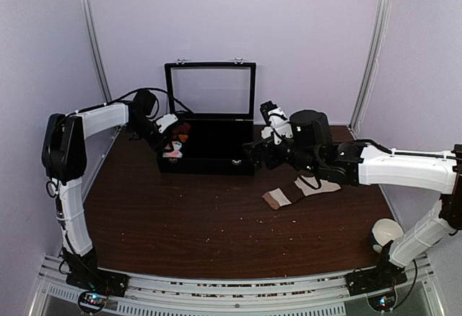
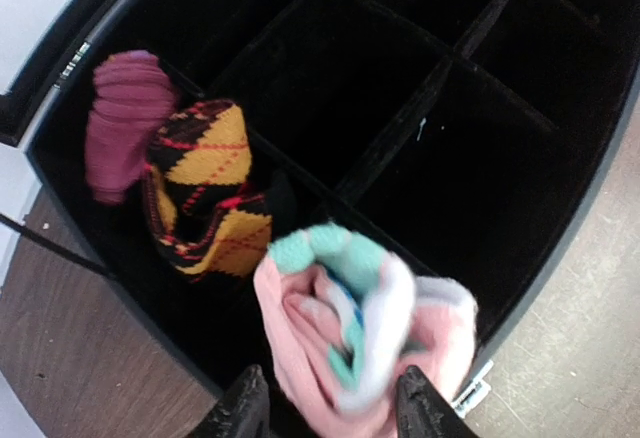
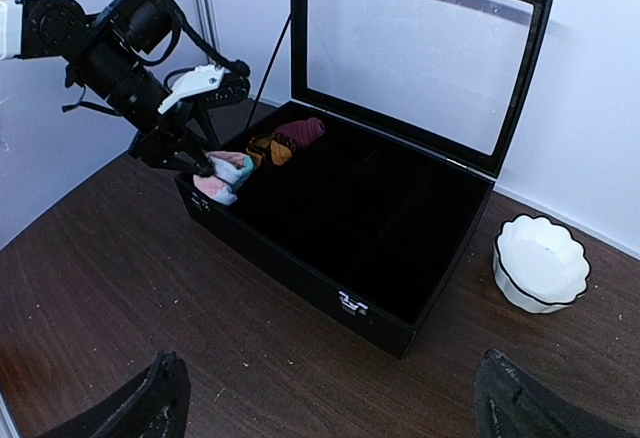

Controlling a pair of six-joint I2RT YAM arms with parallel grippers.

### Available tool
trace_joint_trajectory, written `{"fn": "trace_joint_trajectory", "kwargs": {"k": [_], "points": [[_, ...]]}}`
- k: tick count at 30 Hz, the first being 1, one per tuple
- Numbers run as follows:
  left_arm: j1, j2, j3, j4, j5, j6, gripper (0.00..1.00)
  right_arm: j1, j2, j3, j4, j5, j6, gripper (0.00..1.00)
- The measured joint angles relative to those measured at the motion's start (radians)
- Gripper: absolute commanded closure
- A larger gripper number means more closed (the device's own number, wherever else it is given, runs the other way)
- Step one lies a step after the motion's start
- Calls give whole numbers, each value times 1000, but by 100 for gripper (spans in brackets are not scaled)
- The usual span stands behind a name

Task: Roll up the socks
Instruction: Place the sock in the storage box, then move the sock to the center of the board.

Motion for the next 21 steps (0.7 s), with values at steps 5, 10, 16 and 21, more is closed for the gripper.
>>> {"fn": "trace_joint_trajectory", "kwargs": {"k": [5,10,16,21], "points": [[0,-4,122,-101,22,-7,52,0,4,0,-13,0,-3,0],[-15,-19,196,-137,43,-3,55,-2,4,2,-18,0,-3,0],[-54,45,265,-160,47,4,72,-3,4,2,-29,0,-3,0],[-66,153,311,-151,-13,-7,75,-3,4,2,-40,1,-3,0]]}}
